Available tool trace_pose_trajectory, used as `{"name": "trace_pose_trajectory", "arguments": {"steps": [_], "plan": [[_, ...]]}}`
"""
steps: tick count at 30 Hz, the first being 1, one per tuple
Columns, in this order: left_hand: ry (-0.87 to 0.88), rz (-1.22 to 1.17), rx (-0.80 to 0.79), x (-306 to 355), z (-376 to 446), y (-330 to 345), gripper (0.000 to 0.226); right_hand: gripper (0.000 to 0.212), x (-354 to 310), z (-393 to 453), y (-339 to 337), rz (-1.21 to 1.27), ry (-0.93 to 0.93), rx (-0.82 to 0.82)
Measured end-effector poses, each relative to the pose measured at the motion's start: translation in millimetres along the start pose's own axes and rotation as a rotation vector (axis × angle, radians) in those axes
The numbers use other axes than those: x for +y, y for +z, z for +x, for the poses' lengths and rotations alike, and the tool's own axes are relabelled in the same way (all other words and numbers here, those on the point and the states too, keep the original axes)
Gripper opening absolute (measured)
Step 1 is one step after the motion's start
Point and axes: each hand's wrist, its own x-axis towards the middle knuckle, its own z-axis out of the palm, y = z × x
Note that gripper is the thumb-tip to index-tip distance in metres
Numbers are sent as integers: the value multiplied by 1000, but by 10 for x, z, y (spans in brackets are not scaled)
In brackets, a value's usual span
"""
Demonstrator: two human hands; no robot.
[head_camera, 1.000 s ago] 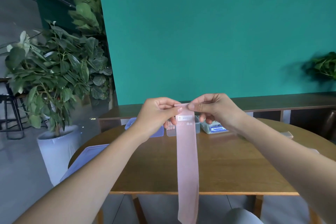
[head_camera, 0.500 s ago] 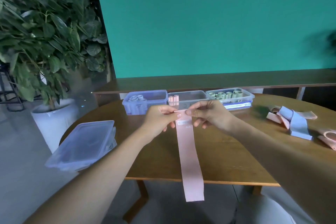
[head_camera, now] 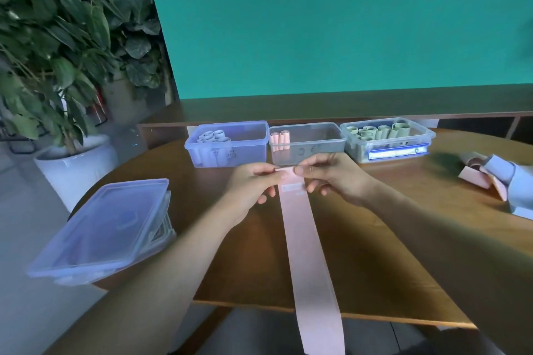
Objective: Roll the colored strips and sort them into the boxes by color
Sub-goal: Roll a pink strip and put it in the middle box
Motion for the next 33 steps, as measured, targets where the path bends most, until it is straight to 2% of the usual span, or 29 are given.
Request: {"name": "trace_pose_trajectory", "arguments": {"steps": [8,13,20,24,29,33], "plan": [[-3,-20,-15,-157,305,74,14,21,276,293,-117,87,39,-6],[-13,4,30,-225,514,102,15,25,436,460,-154,104,68,31],[26,42,135,-411,690,124,14,17,506,682,-64,-46,33,100],[83,205,214,-504,745,120,9,15,553,744,20,-264,43,146],[77,340,283,-536,726,67,20,17,568,680,20,-334,35,224],[70,364,325,-530,604,27,21,21,552,470,-10,-437,-11,187]]}}
